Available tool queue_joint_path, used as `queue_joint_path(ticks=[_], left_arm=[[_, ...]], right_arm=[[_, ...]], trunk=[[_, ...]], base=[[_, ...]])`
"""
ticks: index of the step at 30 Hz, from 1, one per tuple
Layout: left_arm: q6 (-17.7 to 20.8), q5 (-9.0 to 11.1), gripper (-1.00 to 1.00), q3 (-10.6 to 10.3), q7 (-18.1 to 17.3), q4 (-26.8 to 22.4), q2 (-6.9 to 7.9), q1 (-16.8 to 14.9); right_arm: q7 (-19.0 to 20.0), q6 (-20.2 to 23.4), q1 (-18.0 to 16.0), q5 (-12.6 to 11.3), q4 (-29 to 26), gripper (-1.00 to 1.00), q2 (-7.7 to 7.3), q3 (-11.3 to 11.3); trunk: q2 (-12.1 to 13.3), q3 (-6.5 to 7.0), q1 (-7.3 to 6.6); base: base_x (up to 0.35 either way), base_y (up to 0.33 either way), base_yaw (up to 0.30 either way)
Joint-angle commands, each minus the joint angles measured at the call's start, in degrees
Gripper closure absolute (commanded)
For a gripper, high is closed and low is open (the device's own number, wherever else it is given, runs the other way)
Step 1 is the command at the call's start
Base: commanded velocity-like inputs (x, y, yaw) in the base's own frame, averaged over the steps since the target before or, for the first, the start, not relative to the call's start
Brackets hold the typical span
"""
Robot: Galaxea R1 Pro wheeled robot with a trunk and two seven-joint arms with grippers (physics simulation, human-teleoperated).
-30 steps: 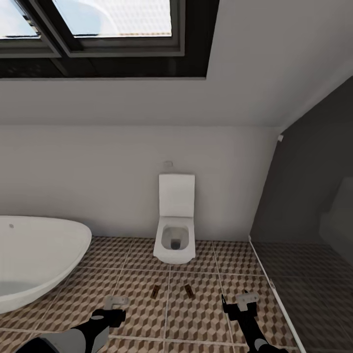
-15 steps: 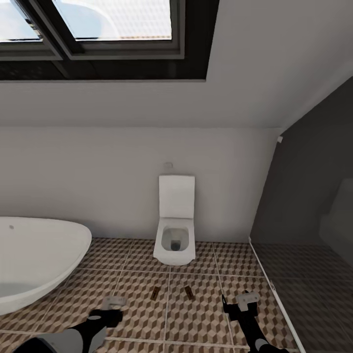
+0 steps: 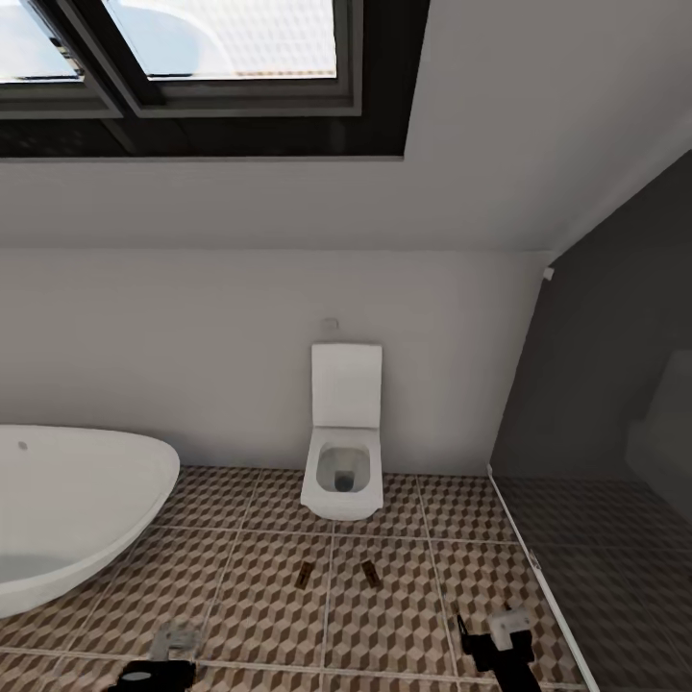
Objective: Take the four mousetraps from the cabinet in the bathroom and place them on the bathroom floor. Make sure all four end up on the same floor surface, and ensure that at least two of them are either under or directly next to the same bathroom sink.
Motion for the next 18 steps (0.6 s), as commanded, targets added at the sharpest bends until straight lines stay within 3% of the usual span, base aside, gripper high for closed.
queue_joint_path(ticks=[1, 13, 18], left_arm=[[-0.30, 0.43, -1.00, -0.48, -0.03, 0.17, 0.19, 0.59], [-0.60, 0.43, -1.00, -0.48, -0.20, 0.18, 4.85, 7.44], [-0.73, 0.43, -1.00, -0.51, -0.60, 0.18, 6.95, 9.59]], right_arm=[[-0.10, -0.14, 0.36, -0.53, 0.01, -1.00, -0.16, 0.55], [0.07, -0.15, 4.38, -0.61, 0.05, -1.00, -3.15, 0.55], [0.29, -0.26, 7.03, -0.61, 0.10, -1.00, -5.09, 0.55]], trunk=[[-0.13, -0.12, 0.04], [-0.13, -0.12, 0.04], [-0.13, -0.12, 0.04]], base=[[0.000, 0.000, 0.000], [0.000, 0.000, 0.000], [0.000, 0.000, 0.000]])
